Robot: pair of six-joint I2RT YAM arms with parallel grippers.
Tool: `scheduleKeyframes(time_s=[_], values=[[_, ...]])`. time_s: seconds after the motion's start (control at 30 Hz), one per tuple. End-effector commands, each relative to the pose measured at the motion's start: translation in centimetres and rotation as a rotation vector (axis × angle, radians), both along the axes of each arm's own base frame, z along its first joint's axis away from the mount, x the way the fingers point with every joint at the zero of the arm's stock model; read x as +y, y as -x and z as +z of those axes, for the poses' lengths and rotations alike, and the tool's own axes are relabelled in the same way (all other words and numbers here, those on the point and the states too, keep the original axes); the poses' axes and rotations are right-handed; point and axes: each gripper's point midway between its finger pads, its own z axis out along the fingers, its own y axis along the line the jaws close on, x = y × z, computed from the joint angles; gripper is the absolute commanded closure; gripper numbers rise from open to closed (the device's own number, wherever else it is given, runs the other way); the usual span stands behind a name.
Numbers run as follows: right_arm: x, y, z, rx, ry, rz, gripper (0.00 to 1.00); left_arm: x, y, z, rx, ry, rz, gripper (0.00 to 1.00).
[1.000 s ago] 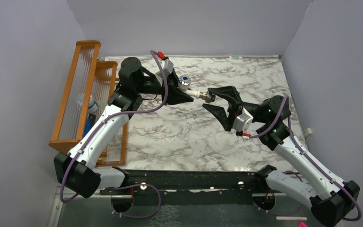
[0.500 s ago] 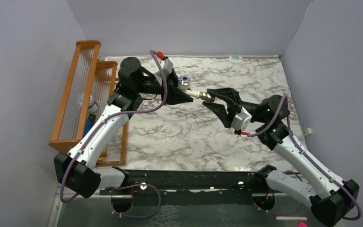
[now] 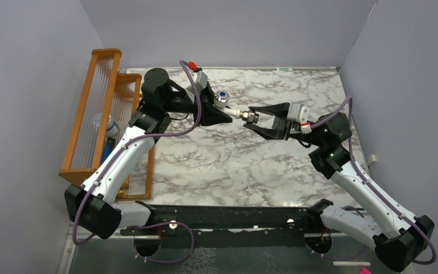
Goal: Install the water faucets
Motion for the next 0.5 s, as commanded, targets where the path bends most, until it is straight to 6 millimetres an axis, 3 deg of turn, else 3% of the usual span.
scheduleKeyframes(time_s=[0.0, 0.2, 0.33, 0.4, 0.47], values=[[-0.1, -0.2, 1.8, 0.326, -0.159, 0.002, 1.00, 0.3, 1.4, 3.4, -0.166, 0.065, -0.014, 1.00], [0.7, 0.5, 1.6, 0.693, -0.229, 0.089, 0.99, 0.3, 1.2, 3.4, -0.173, 0.064, -0.014, 1.00], [0.8, 0.3, 1.0, 0.745, -0.245, 0.081, 0.96, 0.1, 0.8, 3.0, -0.172, 0.061, -0.004, 1.00], [0.4, -0.1, 1.0, 0.727, -0.264, 0.051, 0.83, 0.1, 0.7, 2.9, -0.171, 0.061, 0.000, 1.00], [0.1, -0.3, 1.3, 0.657, -0.261, 0.028, 0.64, 0.1, 0.7, 3.0, -0.174, 0.062, 0.003, 1.00]])
